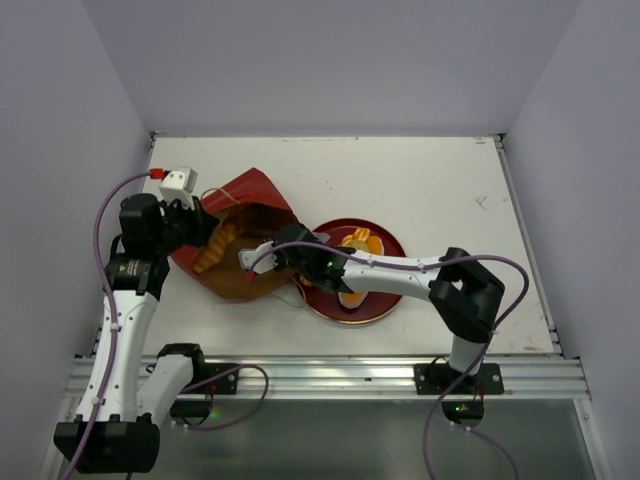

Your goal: Take the fake bread out of the paper bag

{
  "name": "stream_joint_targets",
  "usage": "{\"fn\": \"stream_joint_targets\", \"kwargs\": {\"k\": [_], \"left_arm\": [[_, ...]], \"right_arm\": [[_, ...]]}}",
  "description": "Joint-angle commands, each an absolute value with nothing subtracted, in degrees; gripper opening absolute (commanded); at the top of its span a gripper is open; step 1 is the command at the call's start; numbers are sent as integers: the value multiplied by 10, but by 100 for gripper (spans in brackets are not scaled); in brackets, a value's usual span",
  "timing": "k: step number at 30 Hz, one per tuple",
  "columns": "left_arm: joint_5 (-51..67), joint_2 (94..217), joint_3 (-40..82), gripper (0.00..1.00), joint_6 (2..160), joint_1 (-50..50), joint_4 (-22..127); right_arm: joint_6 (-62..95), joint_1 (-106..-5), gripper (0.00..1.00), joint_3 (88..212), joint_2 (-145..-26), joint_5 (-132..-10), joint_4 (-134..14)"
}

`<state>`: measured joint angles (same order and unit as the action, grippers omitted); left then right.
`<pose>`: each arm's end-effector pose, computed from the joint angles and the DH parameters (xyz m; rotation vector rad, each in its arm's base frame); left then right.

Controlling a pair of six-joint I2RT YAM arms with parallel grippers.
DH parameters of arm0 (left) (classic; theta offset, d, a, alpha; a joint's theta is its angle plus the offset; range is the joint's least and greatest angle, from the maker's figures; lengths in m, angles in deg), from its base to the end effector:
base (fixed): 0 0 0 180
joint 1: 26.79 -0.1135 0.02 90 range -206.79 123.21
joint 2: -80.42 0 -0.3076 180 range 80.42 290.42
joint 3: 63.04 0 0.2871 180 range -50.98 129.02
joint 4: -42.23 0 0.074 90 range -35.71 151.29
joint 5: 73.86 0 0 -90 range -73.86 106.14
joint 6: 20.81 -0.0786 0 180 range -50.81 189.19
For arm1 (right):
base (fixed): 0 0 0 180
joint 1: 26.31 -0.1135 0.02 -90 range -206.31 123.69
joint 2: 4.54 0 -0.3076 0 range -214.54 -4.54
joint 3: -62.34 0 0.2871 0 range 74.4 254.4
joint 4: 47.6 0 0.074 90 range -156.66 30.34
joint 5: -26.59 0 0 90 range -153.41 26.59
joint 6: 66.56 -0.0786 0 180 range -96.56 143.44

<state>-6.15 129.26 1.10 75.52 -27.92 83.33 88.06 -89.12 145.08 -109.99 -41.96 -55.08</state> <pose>0.2271 -0.0253 0.3570 0.1164 2.0102 -0.4502 0.2513 0.4263 0.2251 -1.7572 1.1196 -0.4111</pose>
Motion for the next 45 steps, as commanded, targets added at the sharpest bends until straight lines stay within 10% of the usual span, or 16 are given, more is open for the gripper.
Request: {"fn": "stream_joint_targets", "kwargs": {"k": [1, 45], "left_arm": [[-61, 1282, 29, 0, 749, -284, 838], [-113, 1293, 32, 0, 778, -283, 817]], "right_arm": [[842, -879, 1, 1441, -1046, -427, -550], [839, -901, 42, 1557, -1148, -431, -640]]}}
